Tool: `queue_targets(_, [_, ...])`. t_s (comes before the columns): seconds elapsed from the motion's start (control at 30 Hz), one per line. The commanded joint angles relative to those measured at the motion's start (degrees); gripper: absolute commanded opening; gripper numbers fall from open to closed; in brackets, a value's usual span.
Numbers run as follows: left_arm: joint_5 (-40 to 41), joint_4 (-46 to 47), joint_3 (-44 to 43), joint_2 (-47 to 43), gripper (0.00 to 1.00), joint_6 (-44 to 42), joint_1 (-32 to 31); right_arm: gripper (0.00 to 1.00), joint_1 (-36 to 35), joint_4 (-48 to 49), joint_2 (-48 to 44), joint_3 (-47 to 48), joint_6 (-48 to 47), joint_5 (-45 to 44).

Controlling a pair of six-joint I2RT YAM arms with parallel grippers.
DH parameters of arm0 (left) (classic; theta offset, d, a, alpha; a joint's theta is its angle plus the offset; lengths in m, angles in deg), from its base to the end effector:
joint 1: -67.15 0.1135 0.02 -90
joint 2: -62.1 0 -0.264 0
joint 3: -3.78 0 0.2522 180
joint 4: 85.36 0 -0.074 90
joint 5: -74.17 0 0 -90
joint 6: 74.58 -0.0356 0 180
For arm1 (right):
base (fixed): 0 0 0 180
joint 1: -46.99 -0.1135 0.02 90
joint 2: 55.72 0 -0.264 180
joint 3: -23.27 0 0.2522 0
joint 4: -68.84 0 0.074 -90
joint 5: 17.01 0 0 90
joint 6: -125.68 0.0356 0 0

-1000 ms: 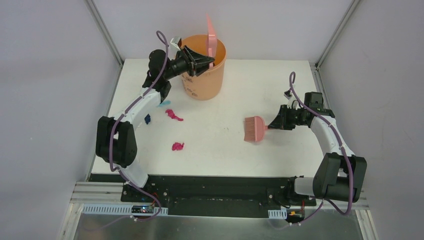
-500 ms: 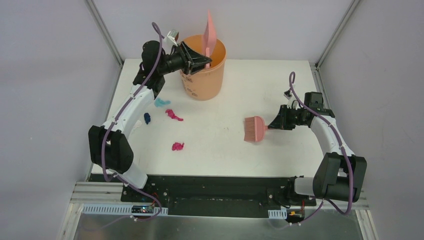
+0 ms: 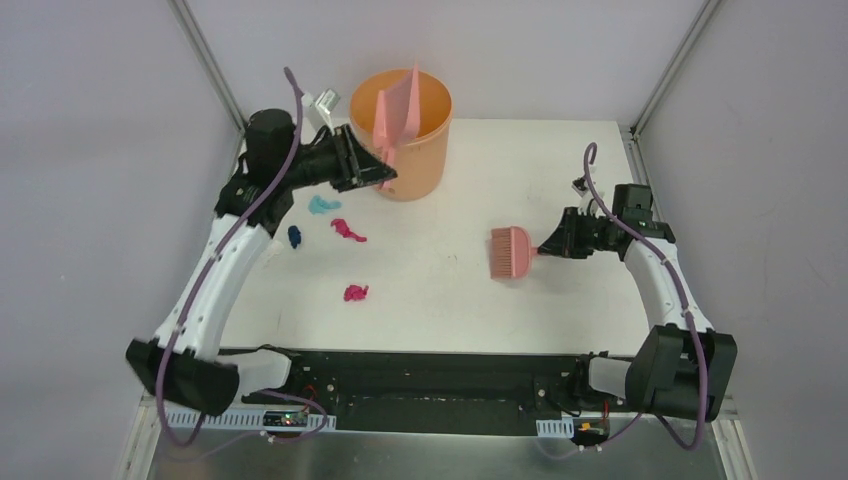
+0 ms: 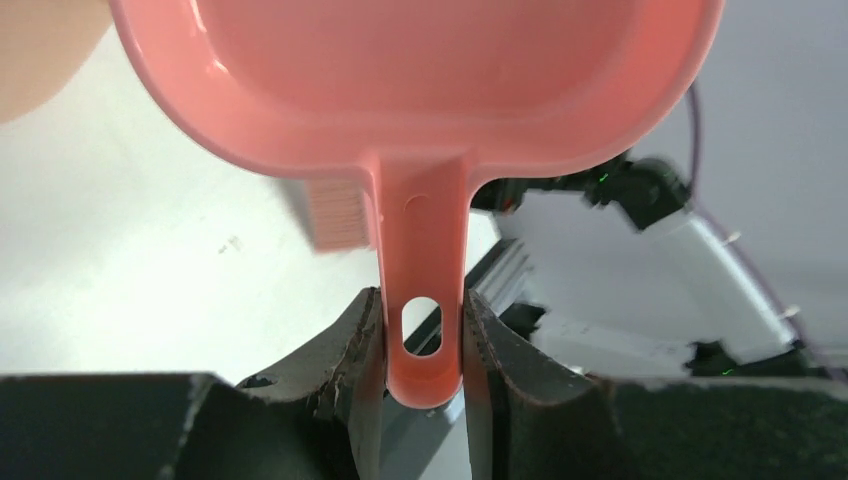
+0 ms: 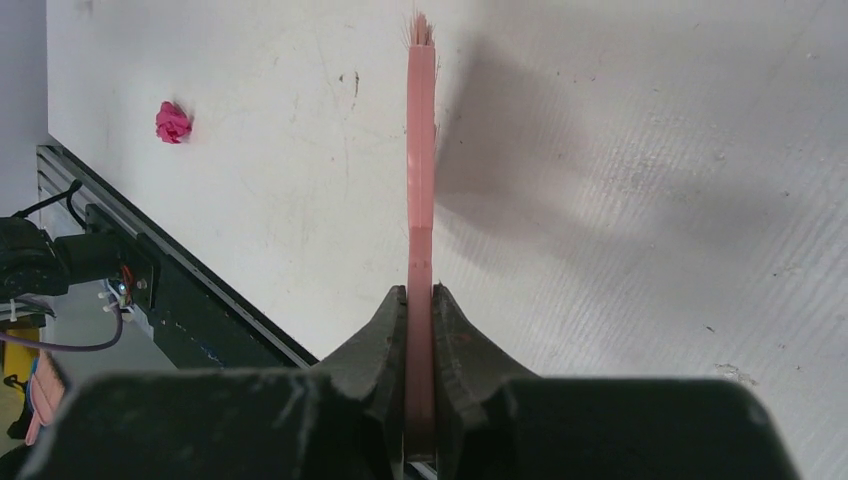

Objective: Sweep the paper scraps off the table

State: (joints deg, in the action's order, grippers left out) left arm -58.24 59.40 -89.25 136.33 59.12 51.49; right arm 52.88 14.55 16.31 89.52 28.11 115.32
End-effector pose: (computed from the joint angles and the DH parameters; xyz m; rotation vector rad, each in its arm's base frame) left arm 0.2662 -0.0996 0.4205 0.0760 2.0207 -1.3735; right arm 0.2407 -0.0007 0.2523 -0.2854 2.4116 0.8531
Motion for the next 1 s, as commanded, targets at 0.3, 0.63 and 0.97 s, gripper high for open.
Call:
queue_targets(0.3, [32.45,-38.74,11.28,-31.57,0.00,-26.82,0.13,0.00,-21.87,-7.54,0.11,15.86,-0.11,3.69])
queue_targets(0.63, [36.64,-44.49,15.14,-40.46,0.00,-16.85,0.10,0.00,-45.68,-3.95,23.45,42.81,12.26,-5.13])
queue_targets(0.97, [41.40,-56.78,10.83,-45.94,0.00,-14.22,0.10,0.00,-55.78,22.13,41.88,55.49,35.45,-15.11])
